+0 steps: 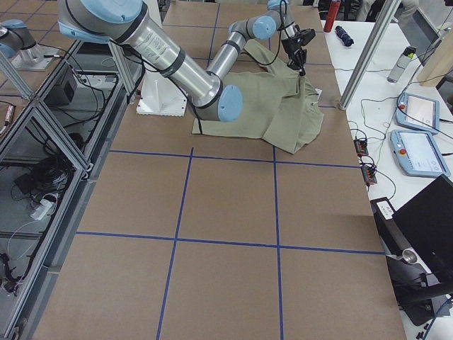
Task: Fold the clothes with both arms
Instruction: 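Carry the grasped sleeve across the shirt body toward the left gripper's side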
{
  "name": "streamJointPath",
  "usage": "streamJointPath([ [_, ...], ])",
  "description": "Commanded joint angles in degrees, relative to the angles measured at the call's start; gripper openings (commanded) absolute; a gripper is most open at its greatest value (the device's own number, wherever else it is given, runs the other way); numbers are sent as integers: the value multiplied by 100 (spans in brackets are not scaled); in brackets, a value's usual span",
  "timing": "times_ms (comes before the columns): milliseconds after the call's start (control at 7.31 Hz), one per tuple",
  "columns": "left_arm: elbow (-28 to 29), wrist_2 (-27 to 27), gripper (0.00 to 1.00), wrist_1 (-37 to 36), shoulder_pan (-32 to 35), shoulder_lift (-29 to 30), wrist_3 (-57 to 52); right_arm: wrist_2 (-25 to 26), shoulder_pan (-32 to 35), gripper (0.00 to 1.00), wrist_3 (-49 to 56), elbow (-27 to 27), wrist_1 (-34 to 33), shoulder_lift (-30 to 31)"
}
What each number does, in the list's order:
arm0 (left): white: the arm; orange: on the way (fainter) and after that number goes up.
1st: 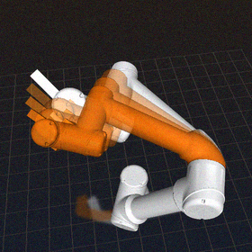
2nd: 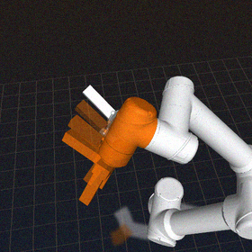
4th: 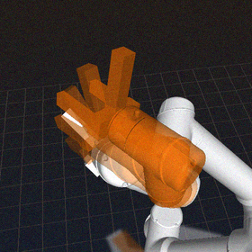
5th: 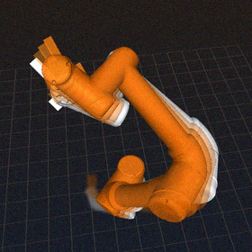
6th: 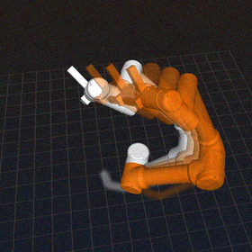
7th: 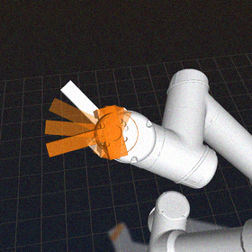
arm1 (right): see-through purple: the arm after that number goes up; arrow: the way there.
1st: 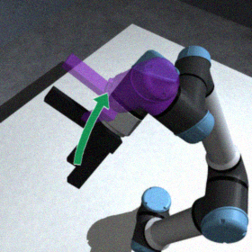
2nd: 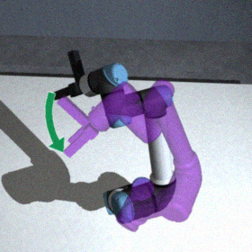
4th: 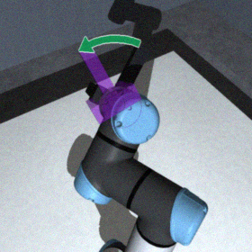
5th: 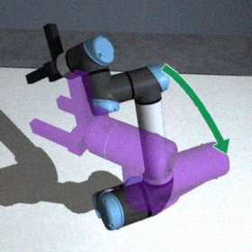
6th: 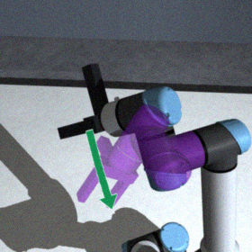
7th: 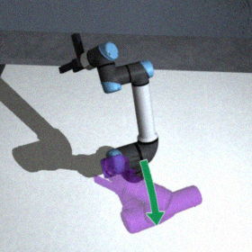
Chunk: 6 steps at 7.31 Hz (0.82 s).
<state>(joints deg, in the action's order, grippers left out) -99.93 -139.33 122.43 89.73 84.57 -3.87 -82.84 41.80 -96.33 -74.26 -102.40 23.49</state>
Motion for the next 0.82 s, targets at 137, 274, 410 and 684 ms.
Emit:
streamJointPath([
  [137, 53, 2, 100, 0, -8, 6, -9, 1704, -1118, 0, -185, 1456, 615, -925],
  [274, 53, -7, 100, 0, -8, 6, -9, 1875, -1357, 0, -193, 1624, 720, -1091],
  [410, 53, -7, 100, 0, 1, 6, -9, 1885, -1550, 0, -228, 1730, 730, -1284],
  [684, 53, -7, 100, 0, 1, 6, -9, 2225, -1710, 0, -639, 2316, 991, -1601],
])
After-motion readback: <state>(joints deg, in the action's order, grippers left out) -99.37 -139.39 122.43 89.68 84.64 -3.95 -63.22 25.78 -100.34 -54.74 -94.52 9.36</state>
